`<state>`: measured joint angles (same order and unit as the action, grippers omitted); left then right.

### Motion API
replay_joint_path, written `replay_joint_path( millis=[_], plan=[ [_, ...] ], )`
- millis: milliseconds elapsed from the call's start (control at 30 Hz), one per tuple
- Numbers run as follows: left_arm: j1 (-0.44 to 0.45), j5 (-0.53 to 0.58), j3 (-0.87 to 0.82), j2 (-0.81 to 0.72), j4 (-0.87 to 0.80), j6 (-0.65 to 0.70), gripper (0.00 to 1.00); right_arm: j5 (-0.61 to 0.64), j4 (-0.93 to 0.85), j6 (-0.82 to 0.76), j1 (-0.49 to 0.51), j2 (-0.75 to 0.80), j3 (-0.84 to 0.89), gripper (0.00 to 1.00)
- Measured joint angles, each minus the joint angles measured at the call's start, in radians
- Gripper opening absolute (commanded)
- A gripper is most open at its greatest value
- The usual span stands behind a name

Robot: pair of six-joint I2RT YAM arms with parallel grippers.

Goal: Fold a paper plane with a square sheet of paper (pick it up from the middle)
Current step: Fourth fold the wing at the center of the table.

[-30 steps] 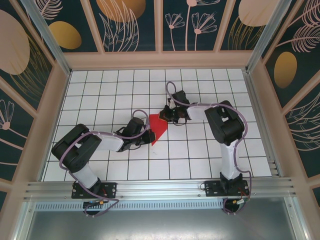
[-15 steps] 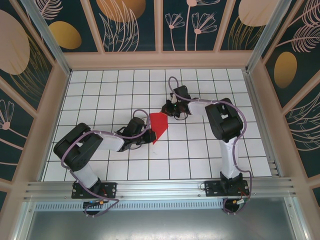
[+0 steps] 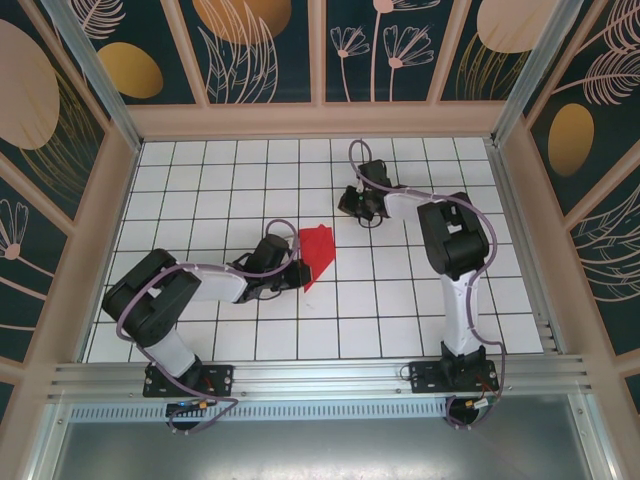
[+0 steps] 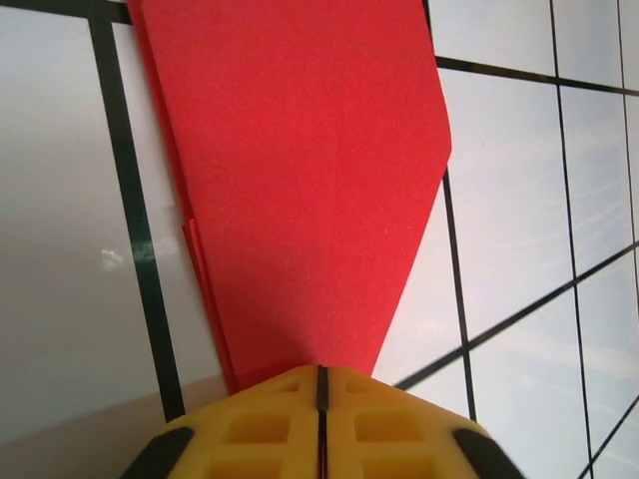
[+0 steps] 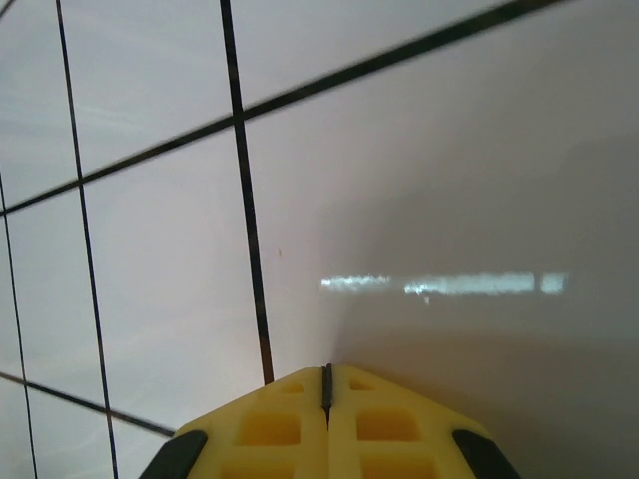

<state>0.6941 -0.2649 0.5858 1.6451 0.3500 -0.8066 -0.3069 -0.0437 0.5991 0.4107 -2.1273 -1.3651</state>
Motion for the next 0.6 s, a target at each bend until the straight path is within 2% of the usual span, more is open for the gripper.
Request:
replay_joint_path(
  millis=[167, 300, 433, 600],
  plan=[
    [-0.002, 0.043, 0.016, -0.13, -0.048, -0.009, 0.46, 0.0, -0.013, -0.016, 0.051, 0.173, 0.142, 0.28],
    [-0.023, 0.103, 0.015, -0.231, -0.048, -0.021, 0.61, -0.001, 0.001, 0.004, 0.134, 0.294, 0.225, 0.4],
    [-0.055, 0.154, -0.015, -0.265, -0.048, -0.035, 0.68, -0.007, 0.018, 0.045, 0.196, 0.326, 0.28, 0.45],
    [-0.075, 0.169, -0.061, -0.264, -0.048, -0.057, 0.7, -0.008, 0.02, 0.082, 0.217, 0.322, 0.306, 0.45]
  ],
)
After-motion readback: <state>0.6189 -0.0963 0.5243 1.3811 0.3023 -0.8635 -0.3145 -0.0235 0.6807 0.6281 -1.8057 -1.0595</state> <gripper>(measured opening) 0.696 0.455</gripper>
